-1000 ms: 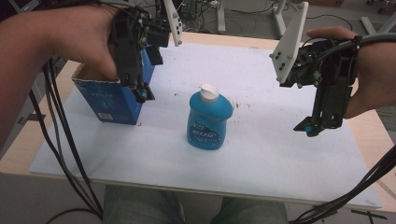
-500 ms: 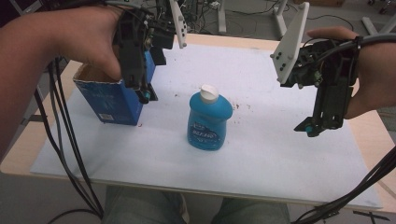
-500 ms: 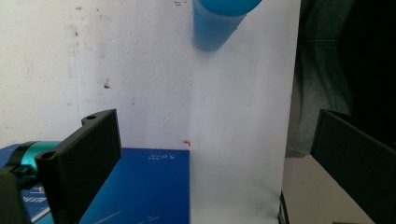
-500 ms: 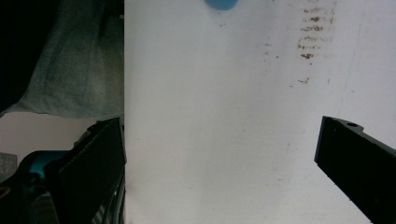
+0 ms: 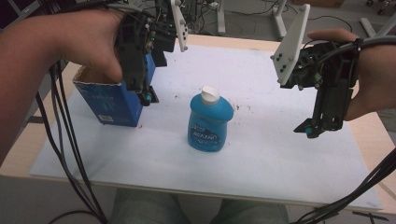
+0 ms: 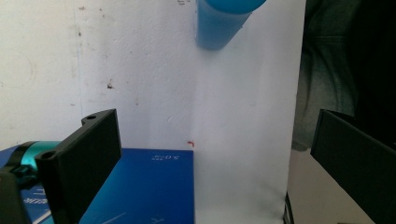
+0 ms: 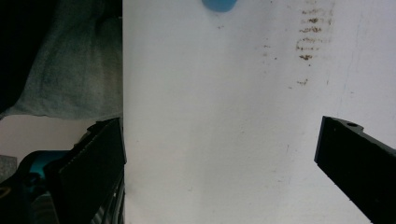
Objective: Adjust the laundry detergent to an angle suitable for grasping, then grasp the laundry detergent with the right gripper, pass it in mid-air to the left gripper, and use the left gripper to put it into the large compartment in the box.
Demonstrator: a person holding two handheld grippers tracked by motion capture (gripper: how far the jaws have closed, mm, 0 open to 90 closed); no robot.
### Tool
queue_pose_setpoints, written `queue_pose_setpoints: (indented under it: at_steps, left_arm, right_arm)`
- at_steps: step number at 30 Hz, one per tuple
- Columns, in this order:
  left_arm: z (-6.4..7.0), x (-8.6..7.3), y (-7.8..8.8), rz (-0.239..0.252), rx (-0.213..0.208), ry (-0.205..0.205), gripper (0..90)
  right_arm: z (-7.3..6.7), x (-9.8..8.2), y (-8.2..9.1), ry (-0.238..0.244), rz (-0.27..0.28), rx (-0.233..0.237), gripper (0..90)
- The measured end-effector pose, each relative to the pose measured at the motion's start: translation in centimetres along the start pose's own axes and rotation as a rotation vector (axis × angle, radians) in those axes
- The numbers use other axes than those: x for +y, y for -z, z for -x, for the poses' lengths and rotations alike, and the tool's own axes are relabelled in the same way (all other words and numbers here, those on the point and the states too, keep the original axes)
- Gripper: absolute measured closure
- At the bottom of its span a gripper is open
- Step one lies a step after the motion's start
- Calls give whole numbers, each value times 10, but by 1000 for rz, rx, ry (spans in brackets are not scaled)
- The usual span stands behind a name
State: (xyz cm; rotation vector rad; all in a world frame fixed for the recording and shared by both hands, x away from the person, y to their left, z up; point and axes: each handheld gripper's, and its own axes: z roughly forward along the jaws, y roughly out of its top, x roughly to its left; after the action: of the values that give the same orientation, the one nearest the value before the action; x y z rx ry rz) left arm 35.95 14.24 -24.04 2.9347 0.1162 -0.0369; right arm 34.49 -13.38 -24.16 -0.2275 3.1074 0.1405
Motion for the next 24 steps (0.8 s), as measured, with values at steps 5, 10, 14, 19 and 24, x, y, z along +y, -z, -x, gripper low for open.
queue_pose_setpoints:
  at_steps: [5, 10, 14, 19, 24]
  left_arm:
    - [-2, -1, -1, 6, 2, 7, 18]
    - [-2, -2, -6, -6, -9, 17, 18]
    - [-1, -2, -9, -12, -21, 18, 18]
    - [2, -3, -11, -28, -21, 20, 18]
    - [5, -5, -20, -40, -15, 27, 18]
  right_arm:
    - [3, -3, 0, -4, 1, -3, 11]
    - [4, -4, 0, 3, 5, 0, 11]
    - [3, -6, 1, -11, 13, -5, 10]
    - [2, -8, 1, -17, 9, -2, 11]
    - [0, -9, 2, -13, 7, -10, 11]
